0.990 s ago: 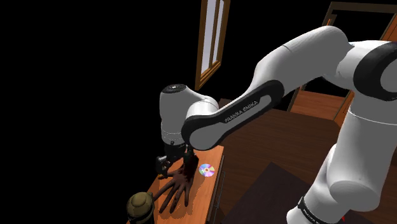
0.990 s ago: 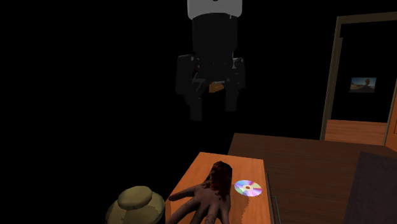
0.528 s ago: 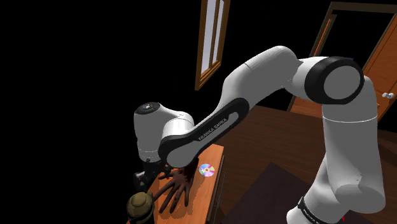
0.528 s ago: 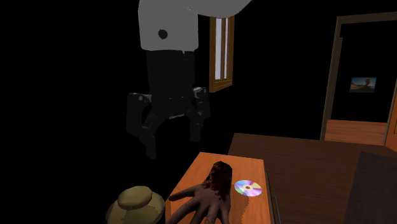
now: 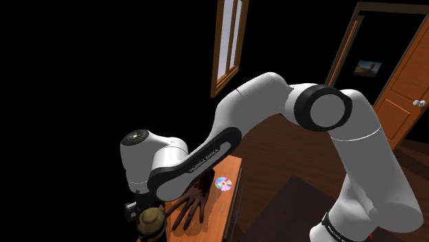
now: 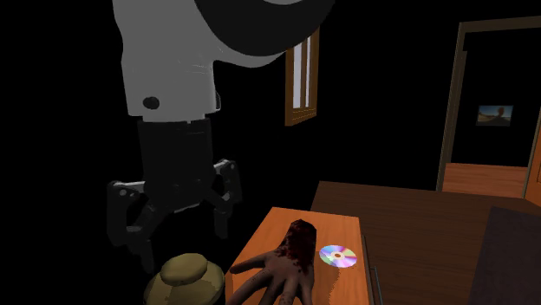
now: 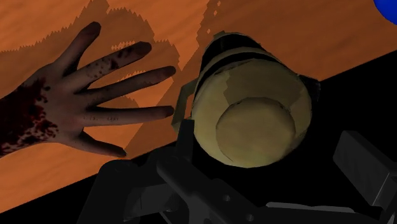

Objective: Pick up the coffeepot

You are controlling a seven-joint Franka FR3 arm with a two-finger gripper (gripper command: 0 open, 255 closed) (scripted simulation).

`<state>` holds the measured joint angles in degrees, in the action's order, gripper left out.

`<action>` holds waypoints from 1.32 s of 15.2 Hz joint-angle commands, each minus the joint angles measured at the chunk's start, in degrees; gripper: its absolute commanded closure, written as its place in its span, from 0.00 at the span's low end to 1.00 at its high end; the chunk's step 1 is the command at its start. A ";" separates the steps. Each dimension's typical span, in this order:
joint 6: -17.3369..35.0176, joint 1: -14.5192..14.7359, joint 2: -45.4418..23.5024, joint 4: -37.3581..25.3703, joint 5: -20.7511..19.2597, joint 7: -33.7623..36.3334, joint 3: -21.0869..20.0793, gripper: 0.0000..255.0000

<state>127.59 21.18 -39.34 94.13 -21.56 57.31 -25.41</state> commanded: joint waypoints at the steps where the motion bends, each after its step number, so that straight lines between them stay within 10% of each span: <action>1: 0.72 0.35 -1.22 -0.49 -0.48 0.21 0.41 0.00; 7: 2.84 0.93 -3.53 -0.62 -1.48 0.79 1.28 0.00; 8: 2.76 0.96 -3.49 -0.66 -1.46 0.81 1.26 1.00; 20: 1.46 0.54 -2.00 -0.50 -0.83 0.41 0.71 1.00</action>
<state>129.45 21.77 -41.71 93.80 -22.55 57.82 -24.55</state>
